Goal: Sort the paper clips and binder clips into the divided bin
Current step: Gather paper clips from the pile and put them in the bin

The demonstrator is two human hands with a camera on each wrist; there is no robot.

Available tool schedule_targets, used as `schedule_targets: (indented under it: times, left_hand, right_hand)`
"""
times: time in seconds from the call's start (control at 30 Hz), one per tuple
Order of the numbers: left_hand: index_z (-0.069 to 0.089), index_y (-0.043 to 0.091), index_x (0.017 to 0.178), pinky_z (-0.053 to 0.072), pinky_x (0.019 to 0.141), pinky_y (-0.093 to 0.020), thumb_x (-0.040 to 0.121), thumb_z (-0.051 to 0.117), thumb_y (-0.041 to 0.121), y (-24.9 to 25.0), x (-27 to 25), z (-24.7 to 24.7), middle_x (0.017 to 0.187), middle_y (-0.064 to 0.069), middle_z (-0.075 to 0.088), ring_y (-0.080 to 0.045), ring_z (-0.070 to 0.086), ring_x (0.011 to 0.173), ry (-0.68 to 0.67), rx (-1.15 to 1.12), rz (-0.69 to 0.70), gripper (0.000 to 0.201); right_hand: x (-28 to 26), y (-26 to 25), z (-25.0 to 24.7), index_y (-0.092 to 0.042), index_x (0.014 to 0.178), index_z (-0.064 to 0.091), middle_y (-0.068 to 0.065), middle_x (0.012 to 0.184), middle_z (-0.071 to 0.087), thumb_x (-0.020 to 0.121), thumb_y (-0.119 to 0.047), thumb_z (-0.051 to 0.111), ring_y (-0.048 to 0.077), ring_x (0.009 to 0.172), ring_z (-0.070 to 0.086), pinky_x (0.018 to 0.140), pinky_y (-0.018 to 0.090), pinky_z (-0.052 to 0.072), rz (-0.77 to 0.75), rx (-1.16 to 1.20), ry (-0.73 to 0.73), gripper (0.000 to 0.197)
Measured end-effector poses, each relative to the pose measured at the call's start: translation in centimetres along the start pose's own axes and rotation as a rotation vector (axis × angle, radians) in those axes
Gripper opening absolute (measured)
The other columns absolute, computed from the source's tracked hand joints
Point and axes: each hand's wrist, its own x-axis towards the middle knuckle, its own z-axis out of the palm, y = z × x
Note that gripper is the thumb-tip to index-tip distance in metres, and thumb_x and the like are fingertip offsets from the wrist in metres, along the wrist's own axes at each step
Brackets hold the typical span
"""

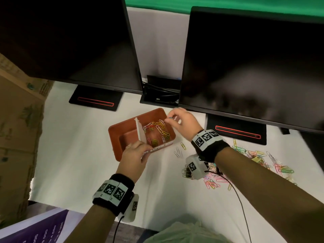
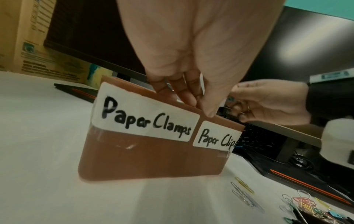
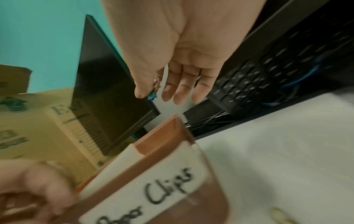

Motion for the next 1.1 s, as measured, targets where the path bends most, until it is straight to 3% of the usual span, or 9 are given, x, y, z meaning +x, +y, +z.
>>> schedule_targets:
  times: [0.1,0.17,0.27,0.33,0.47,0.67,0.8,0.93,1.1]
  left_hand:
    - [0.066,0.021,0.097,0.048,0.08,-0.033,0.082,0.067,0.017,1.0,0.0,0.0,0.094,0.005,0.062,-0.017,0.056,0.087,0.003,0.007,0.057,0.016]
    - [0.064,0.022,0.102,0.044,0.081,-0.024,0.083,0.066,0.021,2.2,0.0,0.5,0.097,0.008,0.057,-0.008,0.051,0.088,-0.052,-0.06,0.093,0.018]
    - [0.06,0.022,0.11,0.042,0.085,-0.02,0.085,0.063,0.022,3.8,0.0,1.9,0.106,0.008,0.054,-0.004,0.05,0.092,-0.197,-0.106,0.15,0.026]
    - [0.054,0.023,0.12,0.041,0.096,-0.023,0.086,0.06,0.019,4.6,0.2,3.6,0.122,0.005,0.049,-0.01,0.049,0.11,-0.314,-0.077,0.168,0.035]
    - [0.034,0.031,0.138,0.026,0.116,-0.037,0.087,0.054,0.006,5.3,0.9,7.4,0.155,0.007,0.014,-0.017,0.019,0.142,-0.487,0.043,0.079,0.06]
    - [0.012,0.032,0.146,0.012,0.117,-0.038,0.073,0.033,-0.022,6.0,3.5,10.0,0.156,0.009,-0.014,-0.02,-0.007,0.145,-0.6,0.217,0.044,0.093]
    - [0.022,0.026,0.146,0.019,0.118,-0.038,0.072,0.033,-0.024,5.2,4.2,10.9,0.158,0.006,0.001,-0.023,0.007,0.145,-0.608,0.258,0.062,0.089]
    - [0.047,0.016,0.133,0.033,0.111,-0.04,0.088,0.042,-0.007,4.4,3.6,11.5,0.148,-0.007,0.034,-0.029,0.033,0.135,-0.55,0.151,0.015,0.051]
    - [0.063,0.013,0.103,0.051,0.076,-0.036,0.081,0.055,-0.005,4.2,3.3,12.1,0.101,-0.009,0.058,-0.028,0.058,0.09,-0.441,0.178,0.081,0.03]
  right_hand:
    - [-1.1,3.9,-1.3,-0.018,0.094,0.061,-0.002,0.091,0.06,0.088,-0.034,0.06,0.016,0.082,0.057,0.072,0.027,0.044,0.215,-0.076,0.052,0.017]
    - [-1.9,6.2,-1.5,-0.018,0.103,0.062,0.002,0.1,0.065,0.089,-0.037,0.059,0.021,0.092,0.061,0.079,0.03,0.048,0.326,-0.193,-0.048,0.024]
    - [-3.5,7.4,-1.3,-0.022,0.119,0.058,0.004,0.121,0.061,0.091,-0.042,0.053,0.024,0.113,0.055,0.098,0.039,0.045,0.319,-0.3,-0.14,0.035]
    - [-5.1,7.9,-1.7,-0.023,0.122,0.056,0.005,0.124,0.057,0.093,-0.036,0.05,0.024,0.116,0.051,0.1,0.04,0.043,0.289,-0.3,-0.097,0.032]
    - [-7.9,9.8,-3.7,-0.022,0.124,0.054,0.006,0.127,0.055,0.094,-0.009,0.041,0.024,0.119,0.052,0.103,0.038,0.043,0.344,-0.261,-0.092,0.035]
    - [-9.9,11.2,-5.5,-0.027,0.133,0.048,-0.001,0.151,0.034,0.086,0.006,0.044,0.023,0.138,0.032,0.115,0.034,0.03,0.352,-0.393,-0.351,0.057]
    - [-9.5,11.7,-4.8,-0.031,0.134,0.046,0.0,0.152,0.029,0.083,0.007,0.048,0.026,0.138,0.03,0.112,0.037,0.03,0.3,-0.452,-0.408,0.063]
    - [-9.0,11.8,-4.0,-0.023,0.129,0.052,0.003,0.133,0.04,0.088,0.0,0.05,0.025,0.122,0.043,0.105,0.033,0.038,0.237,-0.412,-0.39,0.047]
    - [-9.1,11.8,-5.3,-0.023,0.129,0.051,0.001,0.131,0.047,0.091,-0.019,0.053,0.022,0.121,0.046,0.106,0.037,0.038,0.238,-0.405,-0.38,0.038]
